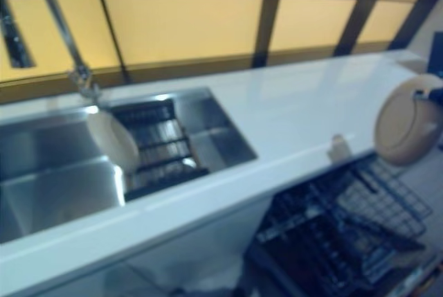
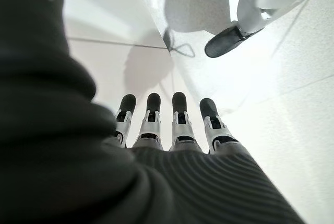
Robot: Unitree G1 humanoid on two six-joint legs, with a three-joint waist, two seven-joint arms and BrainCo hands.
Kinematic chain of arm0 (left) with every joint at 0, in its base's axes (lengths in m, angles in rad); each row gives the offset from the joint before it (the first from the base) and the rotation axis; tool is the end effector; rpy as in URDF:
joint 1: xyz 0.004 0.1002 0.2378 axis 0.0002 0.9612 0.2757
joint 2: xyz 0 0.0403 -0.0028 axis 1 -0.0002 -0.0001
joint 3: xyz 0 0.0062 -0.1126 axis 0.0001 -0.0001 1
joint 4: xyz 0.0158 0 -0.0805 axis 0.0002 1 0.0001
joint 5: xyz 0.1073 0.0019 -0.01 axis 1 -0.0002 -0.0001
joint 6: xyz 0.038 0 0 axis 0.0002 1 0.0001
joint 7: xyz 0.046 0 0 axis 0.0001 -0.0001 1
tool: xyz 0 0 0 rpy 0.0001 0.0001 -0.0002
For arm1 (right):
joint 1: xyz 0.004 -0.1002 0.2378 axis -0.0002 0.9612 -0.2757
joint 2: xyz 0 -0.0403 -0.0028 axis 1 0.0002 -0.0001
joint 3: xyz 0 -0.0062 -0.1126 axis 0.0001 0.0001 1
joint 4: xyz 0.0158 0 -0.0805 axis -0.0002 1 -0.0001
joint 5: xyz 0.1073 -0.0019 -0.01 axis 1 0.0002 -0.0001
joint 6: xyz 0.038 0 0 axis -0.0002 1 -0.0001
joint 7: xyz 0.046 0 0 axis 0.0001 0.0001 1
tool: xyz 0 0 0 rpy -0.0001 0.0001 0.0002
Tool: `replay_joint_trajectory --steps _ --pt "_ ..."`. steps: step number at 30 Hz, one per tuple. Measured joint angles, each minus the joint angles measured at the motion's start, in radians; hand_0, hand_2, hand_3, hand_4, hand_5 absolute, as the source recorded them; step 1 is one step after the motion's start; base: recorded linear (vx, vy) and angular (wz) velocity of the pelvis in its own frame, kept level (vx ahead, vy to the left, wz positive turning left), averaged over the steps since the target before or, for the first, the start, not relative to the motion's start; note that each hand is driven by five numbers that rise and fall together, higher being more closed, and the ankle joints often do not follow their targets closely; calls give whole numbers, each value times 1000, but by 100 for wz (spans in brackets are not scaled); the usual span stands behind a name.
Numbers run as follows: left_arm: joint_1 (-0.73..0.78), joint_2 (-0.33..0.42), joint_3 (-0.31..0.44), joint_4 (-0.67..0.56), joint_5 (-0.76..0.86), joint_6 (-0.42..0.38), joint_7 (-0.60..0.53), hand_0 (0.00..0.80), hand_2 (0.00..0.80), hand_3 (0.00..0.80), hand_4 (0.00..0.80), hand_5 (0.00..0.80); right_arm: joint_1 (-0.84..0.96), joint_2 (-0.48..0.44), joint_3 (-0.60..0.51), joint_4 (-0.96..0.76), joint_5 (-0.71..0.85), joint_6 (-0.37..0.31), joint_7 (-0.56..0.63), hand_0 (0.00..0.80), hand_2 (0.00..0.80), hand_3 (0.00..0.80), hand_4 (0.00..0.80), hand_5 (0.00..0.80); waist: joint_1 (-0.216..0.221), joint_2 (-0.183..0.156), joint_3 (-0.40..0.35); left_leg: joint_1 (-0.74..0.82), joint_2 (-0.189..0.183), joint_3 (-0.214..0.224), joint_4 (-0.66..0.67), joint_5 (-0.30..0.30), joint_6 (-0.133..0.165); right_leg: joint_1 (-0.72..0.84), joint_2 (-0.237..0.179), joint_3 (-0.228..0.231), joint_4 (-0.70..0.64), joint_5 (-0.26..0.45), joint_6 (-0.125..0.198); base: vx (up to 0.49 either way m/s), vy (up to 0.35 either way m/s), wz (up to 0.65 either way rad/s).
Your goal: Take plates into dishwasher
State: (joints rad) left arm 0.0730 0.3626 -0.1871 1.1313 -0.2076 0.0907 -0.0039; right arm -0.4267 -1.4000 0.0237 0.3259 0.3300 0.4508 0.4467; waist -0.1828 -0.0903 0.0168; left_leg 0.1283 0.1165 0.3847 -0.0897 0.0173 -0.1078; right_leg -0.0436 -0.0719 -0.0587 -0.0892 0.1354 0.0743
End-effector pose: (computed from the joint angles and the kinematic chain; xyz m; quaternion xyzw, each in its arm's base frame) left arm 0.0588 0.2660 -0.1207 0.1074 0.6009 0.0821 0.7878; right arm 0.2281 -0.3919 0.2695 -0.3936 0.1957 -0.0721 0.8953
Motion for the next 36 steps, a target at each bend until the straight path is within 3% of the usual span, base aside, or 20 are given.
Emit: replay_joint_trajectory --steps 6,10,21,28,36 --pt "-2 -2 14 3 1 1 -6 0 0 0 0 0 250 10 -190 -57 -46 -78 37 800 800 800 800 800 -41 10 10 2 -2 23 -1 -8 3 -11 1 21 0 1 1 -16 -30 -11" --pt "-4 -11 18 9 16 1 -7 0 0 0 0 0 383 21 -246 -129 -74 -128 79 800 800 800 800 800 -51 18 17 2 0 25 -1 -8 2 -13 2 24 0 1 2 -4 -11 -2" --pt "-7 -11 18 9 40 -1 -7 0 0 0 0 0 435 109 -246 -163 -139 -331 113 800 800 800 800 800 -47 31 30 0 2 21 -1 -9 3 -12 -1 21 0 1 2 -7 -5 0" --pt "-8 -12 17 9 42 -1 -12 0 0 0 0 0 429 183 -172 -152 -219 -408 80 800 800 800 800 800 -45 36 36 -1 3 15 -1 -9 4 -10 -2 15 -1 1 2 -15 -20 1" --pt "-21 -20 15 -5 42 -1 -17 0 0 0 0 0 411 225 -78 -50 -306 -434 69 800 800 800 800 800 -29 68 59 -3 4 -5 -1 -8 5 1 -5 -6 -1 -2 -2 -28 -24 8"
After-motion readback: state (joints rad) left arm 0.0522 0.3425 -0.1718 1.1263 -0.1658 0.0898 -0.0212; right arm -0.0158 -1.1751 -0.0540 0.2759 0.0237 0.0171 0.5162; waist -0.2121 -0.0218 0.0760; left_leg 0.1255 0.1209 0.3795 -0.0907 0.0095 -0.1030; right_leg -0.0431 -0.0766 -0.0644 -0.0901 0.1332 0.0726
